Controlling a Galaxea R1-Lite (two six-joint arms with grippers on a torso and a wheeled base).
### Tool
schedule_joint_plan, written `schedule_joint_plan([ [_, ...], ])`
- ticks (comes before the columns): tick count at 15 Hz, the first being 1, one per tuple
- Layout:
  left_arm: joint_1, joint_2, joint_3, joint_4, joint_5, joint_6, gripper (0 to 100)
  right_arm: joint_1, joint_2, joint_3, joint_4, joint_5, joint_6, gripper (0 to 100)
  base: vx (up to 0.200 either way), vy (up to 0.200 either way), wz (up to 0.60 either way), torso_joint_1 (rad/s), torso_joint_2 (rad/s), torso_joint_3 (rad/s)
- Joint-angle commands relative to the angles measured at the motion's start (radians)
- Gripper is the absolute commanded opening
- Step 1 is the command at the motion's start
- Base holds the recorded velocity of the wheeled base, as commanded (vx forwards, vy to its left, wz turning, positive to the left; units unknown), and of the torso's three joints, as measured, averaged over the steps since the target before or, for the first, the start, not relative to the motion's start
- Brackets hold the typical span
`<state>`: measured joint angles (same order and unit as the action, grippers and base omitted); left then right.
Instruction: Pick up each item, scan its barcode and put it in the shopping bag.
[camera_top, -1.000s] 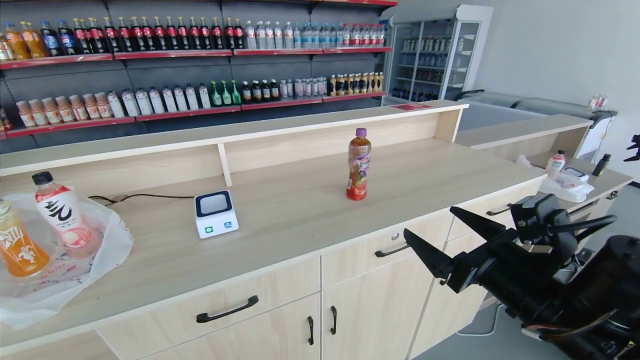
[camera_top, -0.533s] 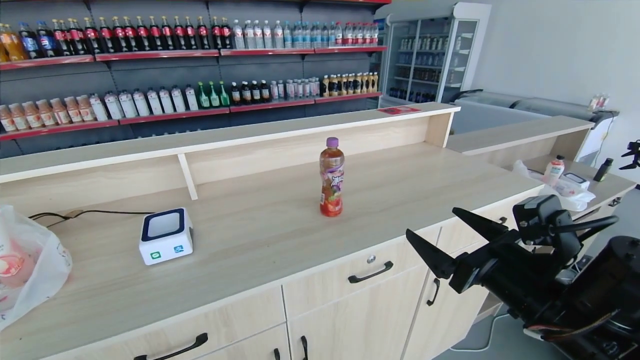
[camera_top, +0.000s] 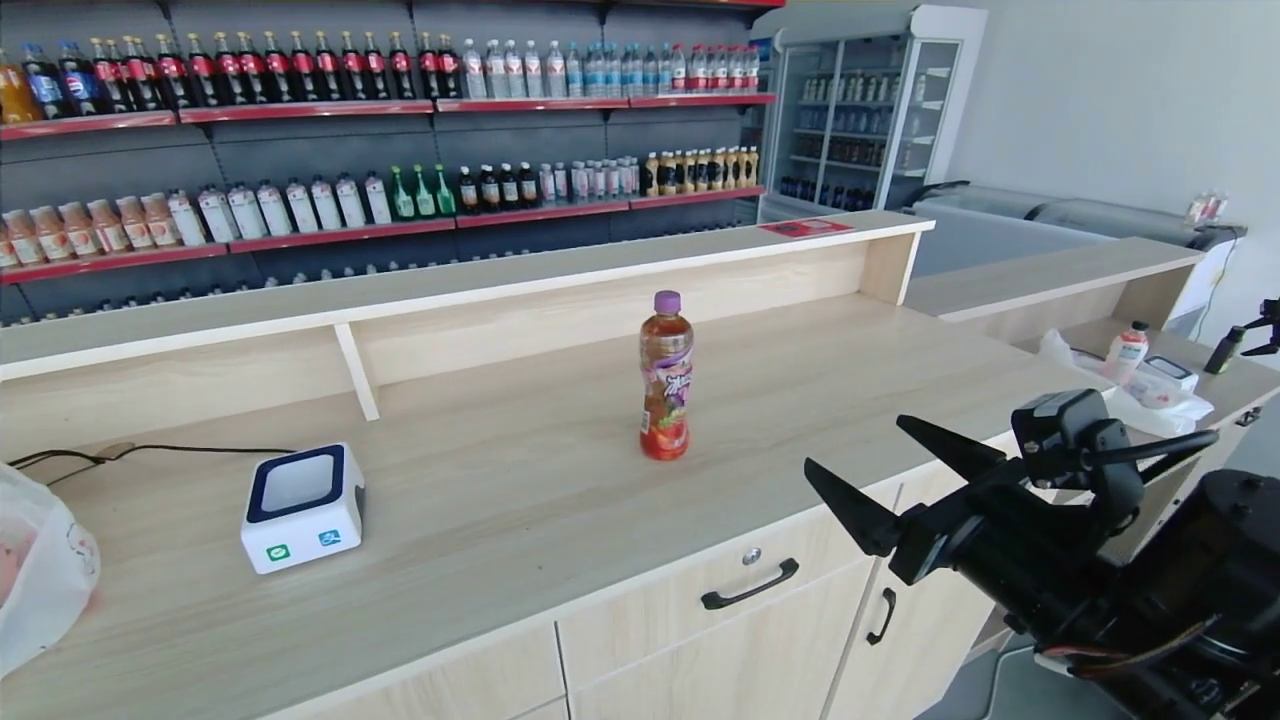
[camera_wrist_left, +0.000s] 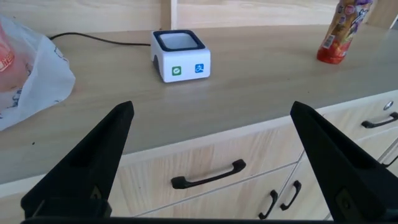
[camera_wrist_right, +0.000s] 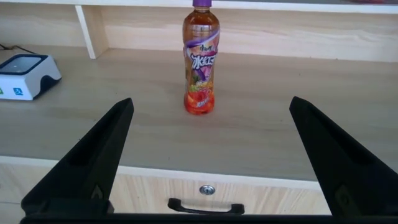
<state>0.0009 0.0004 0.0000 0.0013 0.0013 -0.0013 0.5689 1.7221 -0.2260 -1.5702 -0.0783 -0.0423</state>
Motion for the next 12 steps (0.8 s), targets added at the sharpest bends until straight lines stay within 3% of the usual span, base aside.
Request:
schedule_joint_plan([
  [1,0.001,0.000,0.000,0.000,0.000,0.000,100,0.000,0.034,-0.021,-0.001,0.000,-0.001,100,0.000,0.000,0.60,-0.007,0.00,0.002],
  [4,0.001,0.000,0.000,0.000,0.000,-0.002,100,-0.001,0.057,-0.030,-0.001,0.000,-0.002,100,0.000,0.000,0.60,0.001,0.00,0.002],
  [12,0.001,0.000,0.000,0.000,0.000,-0.003,100,-0.038,0.108,-0.030,-0.001,0.000,-0.002,100,0.000,0.000,0.00,0.000,0.00,0.000],
])
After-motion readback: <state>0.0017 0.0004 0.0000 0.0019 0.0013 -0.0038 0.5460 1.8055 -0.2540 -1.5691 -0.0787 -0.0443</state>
